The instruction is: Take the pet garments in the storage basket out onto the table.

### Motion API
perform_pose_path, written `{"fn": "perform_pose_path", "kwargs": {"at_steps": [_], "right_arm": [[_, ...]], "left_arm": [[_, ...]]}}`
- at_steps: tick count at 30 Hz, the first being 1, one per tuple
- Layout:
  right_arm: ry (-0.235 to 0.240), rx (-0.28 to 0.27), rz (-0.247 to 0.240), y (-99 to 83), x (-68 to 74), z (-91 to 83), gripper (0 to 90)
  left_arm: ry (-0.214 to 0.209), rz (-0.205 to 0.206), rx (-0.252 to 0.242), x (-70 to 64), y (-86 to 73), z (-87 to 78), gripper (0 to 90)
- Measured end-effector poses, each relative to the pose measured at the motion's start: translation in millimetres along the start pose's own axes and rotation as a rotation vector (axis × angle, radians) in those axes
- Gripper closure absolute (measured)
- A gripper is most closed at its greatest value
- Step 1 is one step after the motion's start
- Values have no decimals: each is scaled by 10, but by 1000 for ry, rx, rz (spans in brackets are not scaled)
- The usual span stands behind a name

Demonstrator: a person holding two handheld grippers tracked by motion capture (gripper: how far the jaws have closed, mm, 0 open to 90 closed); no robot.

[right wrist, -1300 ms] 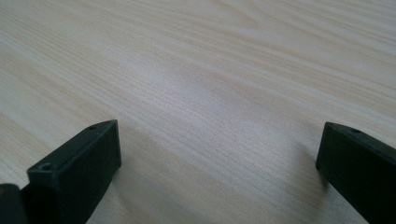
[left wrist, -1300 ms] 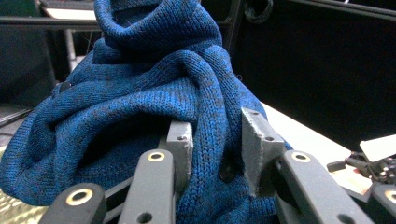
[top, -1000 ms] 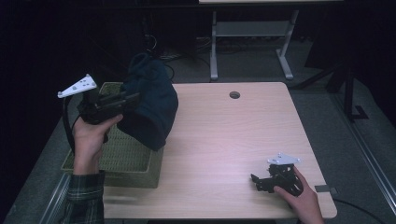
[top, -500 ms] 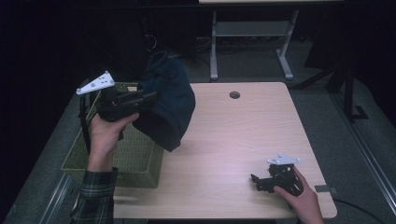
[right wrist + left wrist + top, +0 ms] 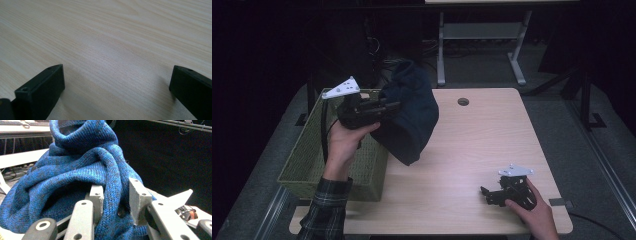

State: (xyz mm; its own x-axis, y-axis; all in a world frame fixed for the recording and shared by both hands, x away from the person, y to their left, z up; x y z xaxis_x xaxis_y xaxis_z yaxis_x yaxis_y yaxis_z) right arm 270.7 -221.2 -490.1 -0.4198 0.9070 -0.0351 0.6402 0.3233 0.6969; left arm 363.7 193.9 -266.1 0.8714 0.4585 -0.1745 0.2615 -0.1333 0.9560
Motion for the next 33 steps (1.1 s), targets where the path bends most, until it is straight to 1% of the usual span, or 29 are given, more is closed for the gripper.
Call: {"fn": "perform_pose_path", "kwargs": {"at_steps": [5, 9, 16, 18, 23, 28, 30, 33], "right_arm": [[1, 0, 2, 0, 1, 0, 0], [1, 0, 2, 0, 2, -1, 0], [0, -2, 0, 0, 0, 0, 0], [0, -1, 0, 0, 0, 0, 0], [0, -1, 0, 0, 0, 0, 0], [0, -1, 0, 0, 0, 0, 0], [0, -1, 0, 0, 0, 0, 0], [0, -2, -1, -1, 1, 0, 0]], "left_arm": [[-22, 6, 11, -44, -8, 153, 672], [-37, 13, 37, -71, -40, 287, 672], [-64, 11, 67, -101, -94, 502, 672], [-73, 18, 82, -119, -117, 575, 672], [-92, 26, 125, -170, -184, 763, 672], [-102, 31, 142, -207, -285, 946, 672], [-109, 32, 169, -219, -330, 1026, 671], [-119, 31, 191, -239, -392, 1131, 671]]}}
Point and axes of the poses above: each handheld gripper's, and its own axes: z roughly forward along the jaws, y roughly out of its top, x roughly to its left, the point moved 1 cm from there along z, roughly forward along the jaws, and after that the axes turned 5 degrees about -y, right-handed, at the moved point
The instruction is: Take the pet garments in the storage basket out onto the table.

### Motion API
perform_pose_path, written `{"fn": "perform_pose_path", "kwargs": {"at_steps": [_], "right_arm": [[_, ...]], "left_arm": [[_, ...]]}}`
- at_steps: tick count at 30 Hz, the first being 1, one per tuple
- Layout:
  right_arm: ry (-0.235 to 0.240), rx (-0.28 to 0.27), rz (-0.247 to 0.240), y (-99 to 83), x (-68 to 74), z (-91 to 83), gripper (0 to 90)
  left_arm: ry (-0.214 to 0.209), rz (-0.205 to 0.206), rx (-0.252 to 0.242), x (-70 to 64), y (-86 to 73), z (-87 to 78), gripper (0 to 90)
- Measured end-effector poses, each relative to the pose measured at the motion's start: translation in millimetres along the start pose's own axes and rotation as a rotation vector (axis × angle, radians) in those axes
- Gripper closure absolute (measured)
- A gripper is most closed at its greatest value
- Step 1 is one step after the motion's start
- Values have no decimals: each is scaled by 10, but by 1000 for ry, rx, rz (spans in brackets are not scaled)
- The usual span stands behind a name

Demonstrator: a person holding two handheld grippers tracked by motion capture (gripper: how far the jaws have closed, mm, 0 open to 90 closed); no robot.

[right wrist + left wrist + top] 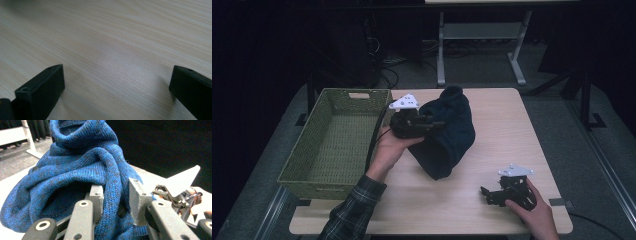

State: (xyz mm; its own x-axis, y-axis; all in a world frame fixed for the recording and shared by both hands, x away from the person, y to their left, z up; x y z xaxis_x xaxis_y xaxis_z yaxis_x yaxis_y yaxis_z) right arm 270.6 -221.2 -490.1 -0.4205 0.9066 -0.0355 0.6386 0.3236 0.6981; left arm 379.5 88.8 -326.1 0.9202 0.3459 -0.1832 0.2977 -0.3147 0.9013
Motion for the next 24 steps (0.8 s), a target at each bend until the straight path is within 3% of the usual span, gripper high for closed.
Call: {"fn": "perform_pose_path", "kwargs": {"at_steps": [12, 24], "right_arm": [[0, -1, -2, 0, -1, 1, 0], [0, 2, -1, -1, -1, 0, 0]], "left_arm": [[-38, -3, 98, -26, -194, 478, 671], [-65, -19, 192, 34, -401, 905, 671]]}}
Point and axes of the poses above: each handheld gripper's, and its own axes: z roughly forward along the jaws, y roughly out of its top, x roughly to its left, the point moved 1 cm from there along z, roughly forward along the jaws, and after that the axes turned 5 degrees about -y, right-handed, at the moved point
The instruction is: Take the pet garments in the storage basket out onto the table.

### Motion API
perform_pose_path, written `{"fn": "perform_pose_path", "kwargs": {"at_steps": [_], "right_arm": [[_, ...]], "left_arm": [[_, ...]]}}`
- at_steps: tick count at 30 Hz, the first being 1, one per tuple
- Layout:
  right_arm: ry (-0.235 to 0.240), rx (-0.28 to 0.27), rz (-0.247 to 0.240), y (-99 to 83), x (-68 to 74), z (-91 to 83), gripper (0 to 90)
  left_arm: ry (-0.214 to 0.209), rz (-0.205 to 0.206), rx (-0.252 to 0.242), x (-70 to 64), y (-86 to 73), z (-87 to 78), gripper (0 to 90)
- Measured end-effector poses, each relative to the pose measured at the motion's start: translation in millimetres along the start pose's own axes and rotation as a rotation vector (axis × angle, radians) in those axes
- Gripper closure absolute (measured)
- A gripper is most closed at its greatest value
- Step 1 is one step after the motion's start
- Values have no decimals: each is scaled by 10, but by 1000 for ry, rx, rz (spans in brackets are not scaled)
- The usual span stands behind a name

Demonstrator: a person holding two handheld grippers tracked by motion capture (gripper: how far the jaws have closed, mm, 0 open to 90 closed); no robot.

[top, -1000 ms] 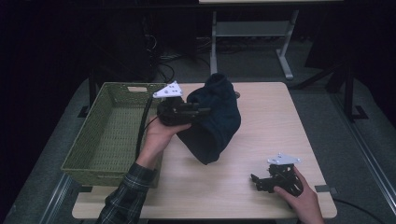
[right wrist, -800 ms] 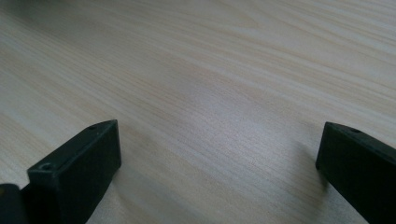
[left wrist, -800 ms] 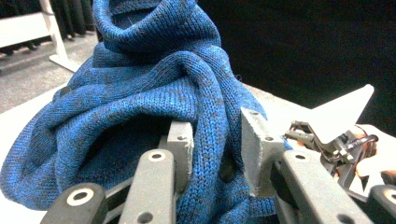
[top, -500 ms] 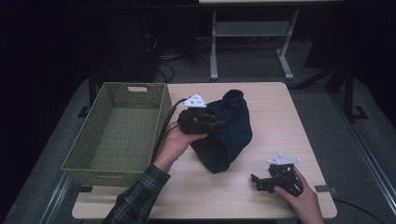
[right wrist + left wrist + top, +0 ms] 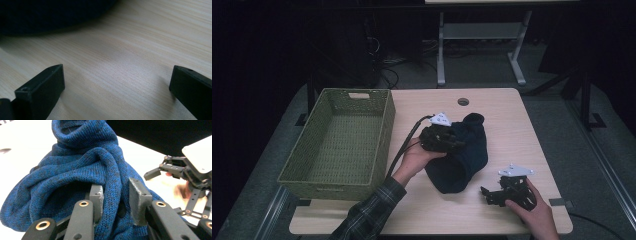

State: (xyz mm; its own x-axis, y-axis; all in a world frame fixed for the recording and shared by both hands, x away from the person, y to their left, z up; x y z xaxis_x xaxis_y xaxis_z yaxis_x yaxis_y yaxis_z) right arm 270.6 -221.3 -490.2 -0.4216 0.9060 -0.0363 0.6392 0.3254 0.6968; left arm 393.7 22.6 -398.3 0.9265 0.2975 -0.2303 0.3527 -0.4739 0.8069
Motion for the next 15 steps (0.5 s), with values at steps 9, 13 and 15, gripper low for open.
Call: {"fn": "perform_pose_path", "kwargs": {"at_steps": [9, 13, 15], "right_arm": [[1, 0, 3, 0, 2, -1, 0], [2, -1, 2, 1, 1, 0, 0], [0, -1, 1, 1, 1, -1, 0]], "left_arm": [[-15, -13, 50, 103, -94, 273, 665], [-18, -25, 77, 165, -148, 357, 662], [-16, -40, 89, 159, -179, 412, 659]]}}
Point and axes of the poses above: each handheld gripper's, and its own axes: z roughly forward along the jaws, y roughly out of its top, x roughly to its left, the point moved 1 cm from there along z, roughly forward along the jaws, and after that the axes turned 5 degrees about -y, right-handed, at the moved point
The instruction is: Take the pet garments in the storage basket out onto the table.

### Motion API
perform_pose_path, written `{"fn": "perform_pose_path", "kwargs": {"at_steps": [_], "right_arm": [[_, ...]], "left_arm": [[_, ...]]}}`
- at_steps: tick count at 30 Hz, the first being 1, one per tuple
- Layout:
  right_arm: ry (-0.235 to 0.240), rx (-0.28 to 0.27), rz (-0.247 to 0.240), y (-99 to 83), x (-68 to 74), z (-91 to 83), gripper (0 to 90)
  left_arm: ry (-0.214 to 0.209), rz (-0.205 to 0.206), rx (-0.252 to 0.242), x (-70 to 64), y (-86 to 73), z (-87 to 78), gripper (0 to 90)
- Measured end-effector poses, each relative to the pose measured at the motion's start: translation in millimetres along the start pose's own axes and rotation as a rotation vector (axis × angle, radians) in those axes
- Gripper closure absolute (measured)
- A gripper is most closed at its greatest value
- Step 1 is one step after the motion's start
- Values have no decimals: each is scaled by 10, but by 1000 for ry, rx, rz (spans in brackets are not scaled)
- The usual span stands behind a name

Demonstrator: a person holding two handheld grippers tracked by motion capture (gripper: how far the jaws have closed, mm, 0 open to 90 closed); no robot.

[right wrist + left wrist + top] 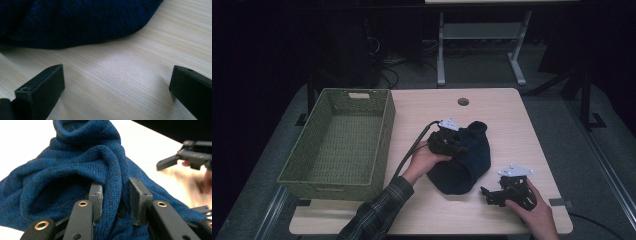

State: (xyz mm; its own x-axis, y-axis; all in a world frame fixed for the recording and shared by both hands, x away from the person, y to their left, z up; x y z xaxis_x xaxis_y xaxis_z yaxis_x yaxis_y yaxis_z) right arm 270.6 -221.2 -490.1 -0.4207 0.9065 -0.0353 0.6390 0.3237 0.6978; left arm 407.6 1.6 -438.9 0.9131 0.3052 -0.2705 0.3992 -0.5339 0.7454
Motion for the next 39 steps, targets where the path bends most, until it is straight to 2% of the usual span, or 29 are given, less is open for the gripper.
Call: {"fn": "perform_pose_path", "kwargs": {"at_steps": [3, 7, 11, 18, 21, 23, 28, 35, 39], "right_arm": [[1, 1, 2, 0, 1, 0, 0], [1, 2, 0, -1, 0, 0, 0], [1, 2, 0, -1, 0, 0, 0], [1, 2, 0, -1, 0, 0, 0], [1, 1, 2, -1, 1, 0, 0], [1, 1, 2, -1, 2, 0, 0], [1, 1, 0, -1, 1, 0, 0], [2, 1, -1, -2, 2, -1, 0], [2, 1, -1, -2, 2, -1, 0]], "left_arm": [[11, 8, 44, 7, -42, 93, 642], [19, 4, 61, 0, -84, 166, 599], [20, 7, 54, -5, -71, 144, 533], [34, 1, 47, -12, -67, 128, 331], [59, 28, 69, -27, -68, 115, 278], [52, 20, 68, -24, -66, 93, 258], [90, 4, 73, -45, -74, 20, 145], [112, -3, 36, -79, -87, -121, 131], [126, 1, 33, -117, -111, -209, 130]]}}
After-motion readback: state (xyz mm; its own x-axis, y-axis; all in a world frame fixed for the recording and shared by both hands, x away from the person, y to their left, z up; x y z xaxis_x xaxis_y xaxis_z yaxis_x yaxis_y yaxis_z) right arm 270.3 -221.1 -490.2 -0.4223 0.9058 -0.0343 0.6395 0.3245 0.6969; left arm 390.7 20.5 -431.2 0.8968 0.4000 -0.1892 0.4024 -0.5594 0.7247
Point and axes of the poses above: each handheld gripper's, and its own axes: z roughly forward along the jaws, y roughly out of its top, x roughly to its left, the point moved 1 cm from there along z, roughly forward along the jaws, and after that the axes turned 5 degrees about -y, right-handed, at the moved point
